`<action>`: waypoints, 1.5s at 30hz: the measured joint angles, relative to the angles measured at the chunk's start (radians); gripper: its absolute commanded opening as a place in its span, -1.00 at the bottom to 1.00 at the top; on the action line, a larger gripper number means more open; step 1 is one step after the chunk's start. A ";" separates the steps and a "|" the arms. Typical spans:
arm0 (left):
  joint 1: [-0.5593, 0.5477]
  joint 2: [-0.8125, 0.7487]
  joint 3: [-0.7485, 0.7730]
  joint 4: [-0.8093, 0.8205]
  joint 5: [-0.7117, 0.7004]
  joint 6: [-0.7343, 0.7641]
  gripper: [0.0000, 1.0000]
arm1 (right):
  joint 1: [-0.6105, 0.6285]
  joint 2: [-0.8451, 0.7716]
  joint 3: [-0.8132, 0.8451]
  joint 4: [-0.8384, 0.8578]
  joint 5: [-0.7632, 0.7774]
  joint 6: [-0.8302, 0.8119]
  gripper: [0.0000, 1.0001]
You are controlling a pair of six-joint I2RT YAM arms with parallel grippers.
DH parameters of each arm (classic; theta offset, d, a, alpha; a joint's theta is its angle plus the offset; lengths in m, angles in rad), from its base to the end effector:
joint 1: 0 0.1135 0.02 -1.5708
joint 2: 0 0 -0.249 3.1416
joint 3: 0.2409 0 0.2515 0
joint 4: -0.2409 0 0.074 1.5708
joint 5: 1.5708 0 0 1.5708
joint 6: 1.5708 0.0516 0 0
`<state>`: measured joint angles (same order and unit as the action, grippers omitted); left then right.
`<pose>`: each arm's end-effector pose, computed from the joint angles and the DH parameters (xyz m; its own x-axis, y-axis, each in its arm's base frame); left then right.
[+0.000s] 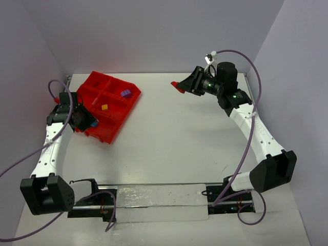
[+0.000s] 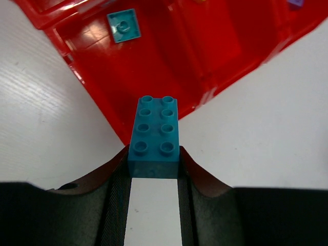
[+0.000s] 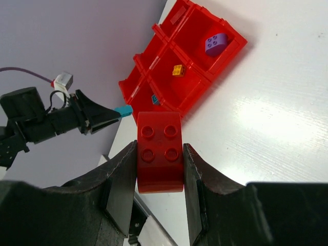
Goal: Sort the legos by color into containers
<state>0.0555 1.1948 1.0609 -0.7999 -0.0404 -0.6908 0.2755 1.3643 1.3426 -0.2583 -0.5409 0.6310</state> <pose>0.2528 0.0161 0.2710 -0.5680 -0.6692 -0.4791 -0.5726 0.7395 -0.3539 0.3085 0.1148 0.3792 -0.6332 0.3466 -0.6920 -0.4159 0.6017 0.6819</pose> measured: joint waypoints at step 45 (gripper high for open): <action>-0.360 0.225 0.269 0.644 1.063 0.010 0.65 | 0.142 0.146 0.150 0.035 -0.583 -0.066 -1.00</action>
<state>-0.3047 1.4193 1.3299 -0.1564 1.0222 -0.6809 0.4177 1.5100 1.4921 -0.2237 -1.1240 0.5646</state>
